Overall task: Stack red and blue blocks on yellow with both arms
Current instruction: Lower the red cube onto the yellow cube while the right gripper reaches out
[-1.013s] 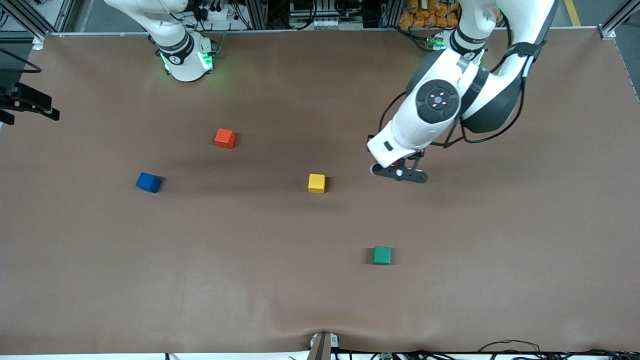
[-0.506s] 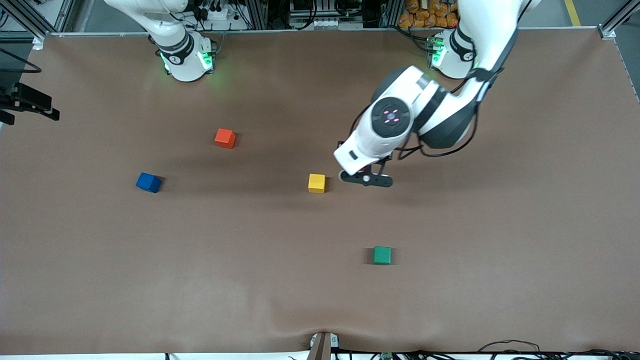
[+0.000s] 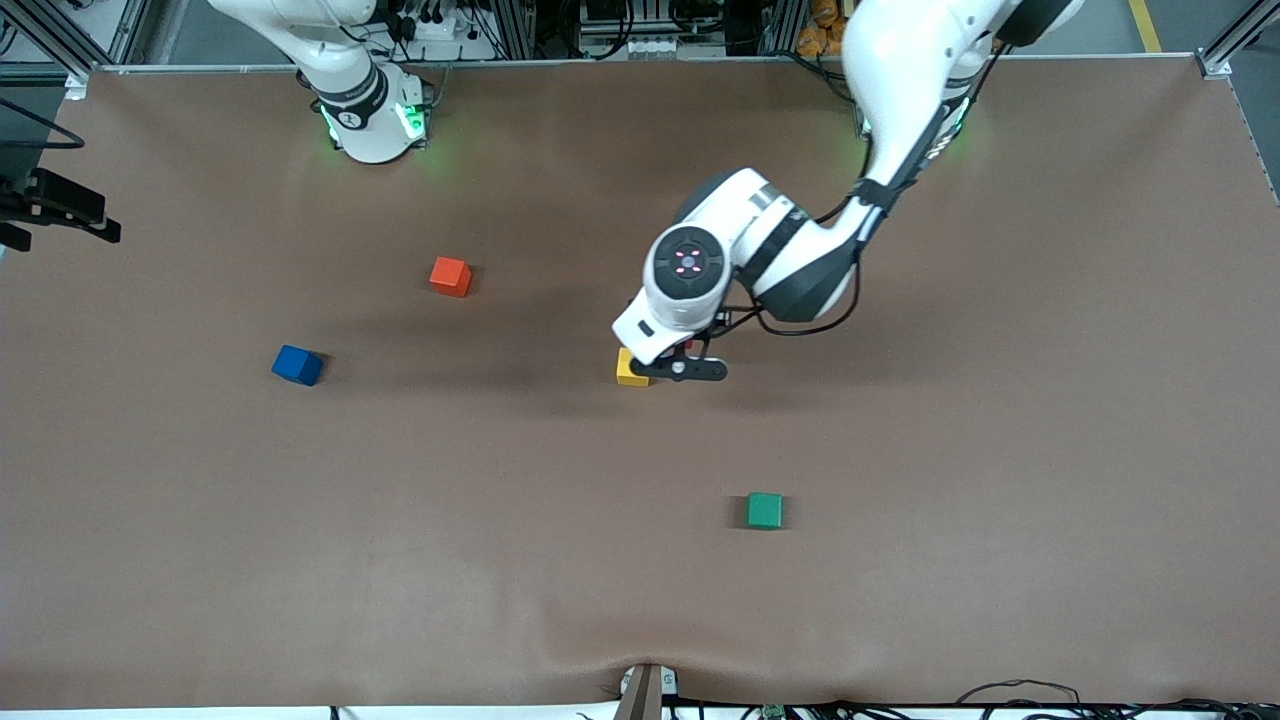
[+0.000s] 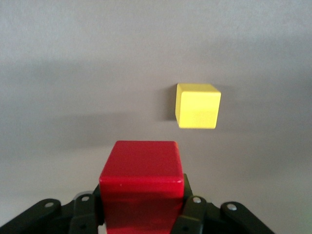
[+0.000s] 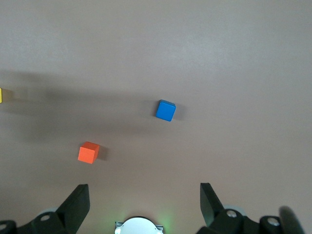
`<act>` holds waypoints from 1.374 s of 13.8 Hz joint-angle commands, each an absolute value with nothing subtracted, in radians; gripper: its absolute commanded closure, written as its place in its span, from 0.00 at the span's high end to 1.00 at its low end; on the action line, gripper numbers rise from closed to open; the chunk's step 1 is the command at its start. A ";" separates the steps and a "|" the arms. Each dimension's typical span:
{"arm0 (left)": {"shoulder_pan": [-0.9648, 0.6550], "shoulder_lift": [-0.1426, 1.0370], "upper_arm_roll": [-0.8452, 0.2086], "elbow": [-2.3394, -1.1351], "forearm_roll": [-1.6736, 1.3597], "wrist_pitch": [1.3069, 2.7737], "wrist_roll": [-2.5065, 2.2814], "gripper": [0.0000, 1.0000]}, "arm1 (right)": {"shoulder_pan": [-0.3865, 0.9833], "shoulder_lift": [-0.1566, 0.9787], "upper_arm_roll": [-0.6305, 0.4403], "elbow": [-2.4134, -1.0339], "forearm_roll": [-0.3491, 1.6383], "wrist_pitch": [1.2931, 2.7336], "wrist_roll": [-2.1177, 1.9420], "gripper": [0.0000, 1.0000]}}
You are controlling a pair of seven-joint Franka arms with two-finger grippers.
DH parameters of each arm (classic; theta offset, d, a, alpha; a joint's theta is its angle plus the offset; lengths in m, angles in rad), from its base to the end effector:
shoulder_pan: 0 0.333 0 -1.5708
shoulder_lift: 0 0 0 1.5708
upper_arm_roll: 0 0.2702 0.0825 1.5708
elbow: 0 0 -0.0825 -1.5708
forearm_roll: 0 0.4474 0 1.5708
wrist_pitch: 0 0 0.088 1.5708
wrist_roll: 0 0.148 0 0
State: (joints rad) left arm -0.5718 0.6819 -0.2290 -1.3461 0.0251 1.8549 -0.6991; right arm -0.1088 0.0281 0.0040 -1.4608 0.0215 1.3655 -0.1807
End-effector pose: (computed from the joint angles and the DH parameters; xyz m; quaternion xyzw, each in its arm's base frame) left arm 0.5279 -0.5116 0.2167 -0.9944 0.0359 0.0991 0.0080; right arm 0.5954 -0.0591 0.5619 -0.9973 -0.0394 0.0595 0.0194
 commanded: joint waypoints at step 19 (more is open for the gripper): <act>-0.735 0.867 -0.109 -1.210 0.031 2.006 -0.698 0.00 | -0.196 0.201 0.018 -1.439 0.020 1.365 -0.190 1.00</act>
State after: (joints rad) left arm -0.7246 0.8483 -0.1248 -1.2454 0.0251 2.0046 -0.7172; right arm -0.1804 0.2009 0.0023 -1.4577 0.0159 1.3709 -0.1896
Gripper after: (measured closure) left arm 0.441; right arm 0.000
